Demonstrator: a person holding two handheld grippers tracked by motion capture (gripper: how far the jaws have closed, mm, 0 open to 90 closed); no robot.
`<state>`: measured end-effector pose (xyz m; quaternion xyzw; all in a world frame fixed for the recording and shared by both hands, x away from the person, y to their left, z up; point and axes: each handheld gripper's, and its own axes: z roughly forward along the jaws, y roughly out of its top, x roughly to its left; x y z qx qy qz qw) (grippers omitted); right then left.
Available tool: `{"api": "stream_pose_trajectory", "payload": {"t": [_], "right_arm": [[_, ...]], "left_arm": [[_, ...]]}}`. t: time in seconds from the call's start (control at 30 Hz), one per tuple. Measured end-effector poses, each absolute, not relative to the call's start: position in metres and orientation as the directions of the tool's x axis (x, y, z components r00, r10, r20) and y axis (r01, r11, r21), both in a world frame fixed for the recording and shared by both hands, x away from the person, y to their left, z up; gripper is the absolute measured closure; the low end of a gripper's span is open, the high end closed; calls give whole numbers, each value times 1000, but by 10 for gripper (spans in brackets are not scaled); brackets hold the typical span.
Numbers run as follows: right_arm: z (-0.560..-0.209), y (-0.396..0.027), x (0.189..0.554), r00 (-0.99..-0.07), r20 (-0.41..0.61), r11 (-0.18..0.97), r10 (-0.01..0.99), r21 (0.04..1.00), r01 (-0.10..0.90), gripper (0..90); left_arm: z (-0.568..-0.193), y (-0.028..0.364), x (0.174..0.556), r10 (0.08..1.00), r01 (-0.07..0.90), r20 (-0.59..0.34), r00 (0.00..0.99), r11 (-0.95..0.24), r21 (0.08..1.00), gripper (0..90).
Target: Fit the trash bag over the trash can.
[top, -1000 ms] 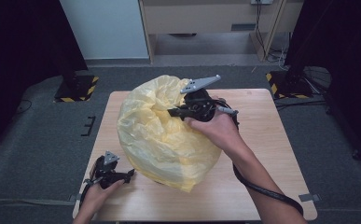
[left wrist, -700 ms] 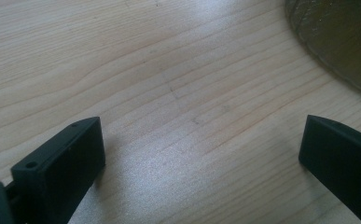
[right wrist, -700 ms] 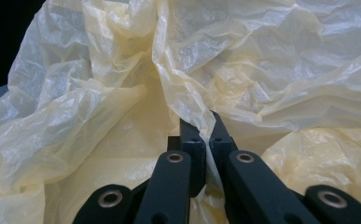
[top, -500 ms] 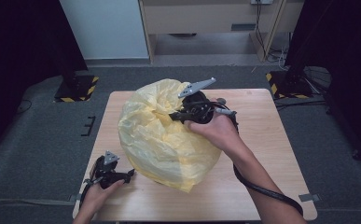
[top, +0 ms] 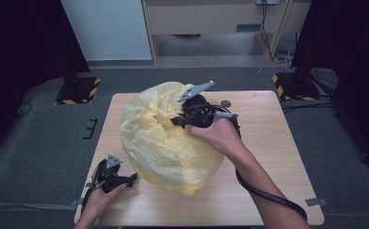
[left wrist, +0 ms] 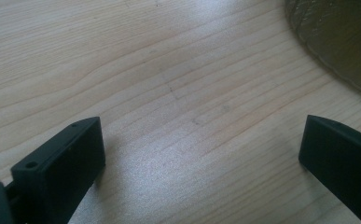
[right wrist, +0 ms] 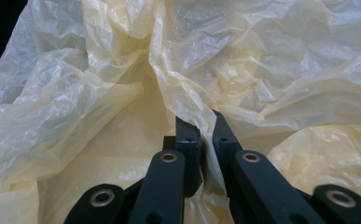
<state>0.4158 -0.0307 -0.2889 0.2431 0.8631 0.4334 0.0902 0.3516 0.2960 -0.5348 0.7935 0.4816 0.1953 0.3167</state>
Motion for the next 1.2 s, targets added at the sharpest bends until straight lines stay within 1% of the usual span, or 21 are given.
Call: {"api": "stream_pose_trajectory", "payload": {"t": [0.33,0.67,0.77,0.87,1.07,1.13,1.2], "right_arm": [[-288,-33,416,-862,86,479,499,802,357,799],[-290,-34,425,-855,147,462,498,789,405,793],[-290,-33,428,-852,154,466,501,781,416,778],[-287,-32,428,-854,157,471,496,778,416,731],[-275,-41,423,-847,173,435,503,795,421,559],[-270,-44,421,-844,176,424,506,801,421,521],[-266,-47,419,-843,174,416,509,808,418,503]], "left_arm": [[-535,296,352,888,640,5,460,-336,691,0],[-535,296,352,888,640,5,460,-336,691,0],[-535,296,352,888,640,5,460,-336,691,0],[-535,296,352,888,640,5,460,-336,691,0],[-535,296,352,888,640,5,460,-336,691,0],[-535,296,352,888,640,5,461,-336,690,0],[-535,296,352,888,640,5,460,-336,691,0]]}}
